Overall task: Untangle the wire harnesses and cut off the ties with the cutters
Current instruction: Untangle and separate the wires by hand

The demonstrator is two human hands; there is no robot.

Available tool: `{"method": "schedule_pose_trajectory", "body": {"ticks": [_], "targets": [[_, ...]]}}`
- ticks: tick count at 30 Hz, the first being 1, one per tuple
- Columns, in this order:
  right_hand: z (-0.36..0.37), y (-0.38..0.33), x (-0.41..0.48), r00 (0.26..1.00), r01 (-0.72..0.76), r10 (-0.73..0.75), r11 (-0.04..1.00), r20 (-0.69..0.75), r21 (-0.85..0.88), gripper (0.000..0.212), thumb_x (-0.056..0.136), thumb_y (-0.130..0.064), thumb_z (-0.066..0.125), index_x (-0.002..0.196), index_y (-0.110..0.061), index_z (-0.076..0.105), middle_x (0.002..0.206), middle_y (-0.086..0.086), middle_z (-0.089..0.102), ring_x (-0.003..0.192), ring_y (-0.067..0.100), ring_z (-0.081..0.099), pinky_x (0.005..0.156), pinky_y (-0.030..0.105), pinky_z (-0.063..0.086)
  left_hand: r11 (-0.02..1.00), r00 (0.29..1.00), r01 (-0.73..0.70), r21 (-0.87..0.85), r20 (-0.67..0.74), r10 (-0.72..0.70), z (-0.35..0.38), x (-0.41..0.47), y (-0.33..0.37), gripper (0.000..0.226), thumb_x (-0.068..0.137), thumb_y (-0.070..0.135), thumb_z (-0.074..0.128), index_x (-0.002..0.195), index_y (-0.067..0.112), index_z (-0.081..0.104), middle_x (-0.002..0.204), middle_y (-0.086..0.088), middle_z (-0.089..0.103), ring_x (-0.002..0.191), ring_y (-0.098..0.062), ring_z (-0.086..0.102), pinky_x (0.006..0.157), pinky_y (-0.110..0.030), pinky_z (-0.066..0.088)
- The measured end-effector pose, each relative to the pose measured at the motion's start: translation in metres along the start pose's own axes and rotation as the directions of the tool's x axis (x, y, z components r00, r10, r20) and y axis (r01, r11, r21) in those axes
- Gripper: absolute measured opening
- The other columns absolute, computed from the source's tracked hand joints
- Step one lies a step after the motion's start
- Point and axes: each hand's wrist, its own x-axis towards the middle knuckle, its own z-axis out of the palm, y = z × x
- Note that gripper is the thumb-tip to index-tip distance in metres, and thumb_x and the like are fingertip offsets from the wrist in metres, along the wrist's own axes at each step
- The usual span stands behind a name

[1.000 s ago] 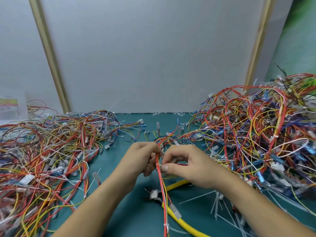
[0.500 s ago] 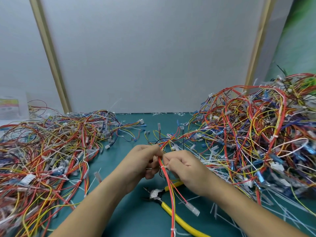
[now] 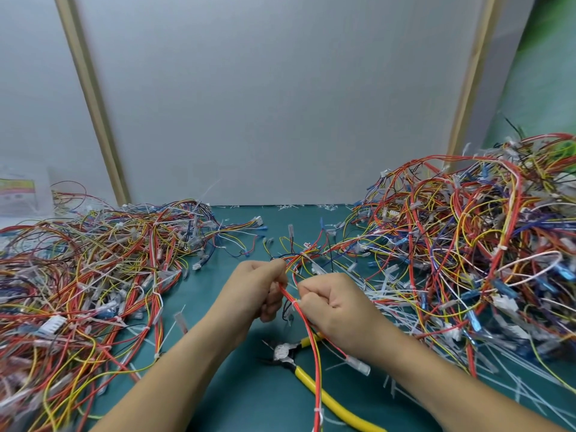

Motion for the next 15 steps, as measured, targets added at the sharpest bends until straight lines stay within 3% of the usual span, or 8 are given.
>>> {"method": "schedule_pose_trajectory", "body": {"ticks": [2, 4, 7, 10, 15], "targets": [[-0.003, 0.001, 0.001, 0.998, -0.039, 0.037, 0.997, 0.042, 0.064, 0.032, 0.078, -0.031, 0.05, 0.054, -0.013, 0.036, 0.051, -0.01, 0.029, 0.051, 0.006, 0.027, 0.05, 0.025, 0.024, 0.999, 0.999, -0.039, -0.006, 0.006, 0.039, 0.0, -0.001, 0.001, 0.036, 0.082, 0.006, 0.048, 0.05, 0.016, 0.037, 0.049, -0.005, 0.027, 0.042, -0.018, 0.025, 0.043, -0.02, 0.022], [-0.008, 0.001, 0.002, 0.99, -0.132, 0.115, 0.96, 0.082, 0.246, 0.029, 0.079, -0.028, 0.052, 0.059, -0.01, 0.042, 0.053, -0.006, 0.033, 0.05, 0.01, 0.03, 0.048, 0.026, 0.024, 0.994, 0.995, -0.098, -0.039, 0.019, 0.099, 0.001, -0.002, 0.003, 0.029, 0.08, 0.01, 0.053, 0.055, 0.014, 0.037, 0.051, -0.005, 0.027, 0.044, -0.018, 0.024, 0.043, -0.022, 0.022], [-0.015, -0.002, 0.004, 0.962, -0.272, 0.263, 0.869, 0.079, 0.414, 0.014, 0.091, -0.021, 0.051, 0.079, -0.013, 0.049, 0.054, 0.002, 0.048, 0.043, 0.017, 0.043, 0.043, 0.024, 0.03, 0.986, 0.986, -0.154, -0.064, 0.059, 0.157, 0.002, -0.004, 0.006, 0.019, 0.071, 0.016, 0.053, 0.059, 0.013, 0.038, 0.054, -0.005, 0.027, 0.047, -0.018, 0.023, 0.044, -0.023, 0.021], [-0.013, 0.001, 0.006, 0.94, -0.332, 0.336, 0.859, 0.061, 0.389, 0.006, 0.099, -0.009, 0.05, 0.094, -0.013, 0.047, 0.054, 0.003, 0.054, 0.04, 0.017, 0.043, 0.041, 0.023, 0.032, 0.987, 0.984, -0.157, -0.027, 0.086, 0.159, 0.005, -0.006, 0.004, 0.016, 0.07, 0.016, 0.053, 0.059, 0.013, 0.042, 0.052, -0.004, 0.029, 0.047, -0.017, 0.024, 0.044, -0.023, 0.021], [-0.015, 0.004, 0.008, 0.959, -0.277, 0.283, 0.938, -0.003, 0.207, 0.02, 0.096, -0.012, 0.061, 0.078, -0.016, 0.055, 0.055, 0.001, 0.035, 0.048, 0.012, 0.028, 0.048, 0.026, 0.022, 0.987, 0.987, -0.152, 0.054, 0.068, 0.148, 0.007, -0.009, 0.004, 0.018, 0.068, 0.018, 0.052, 0.053, 0.015, 0.042, 0.047, -0.002, 0.03, 0.045, -0.016, 0.024, 0.048, -0.029, 0.018]]}}
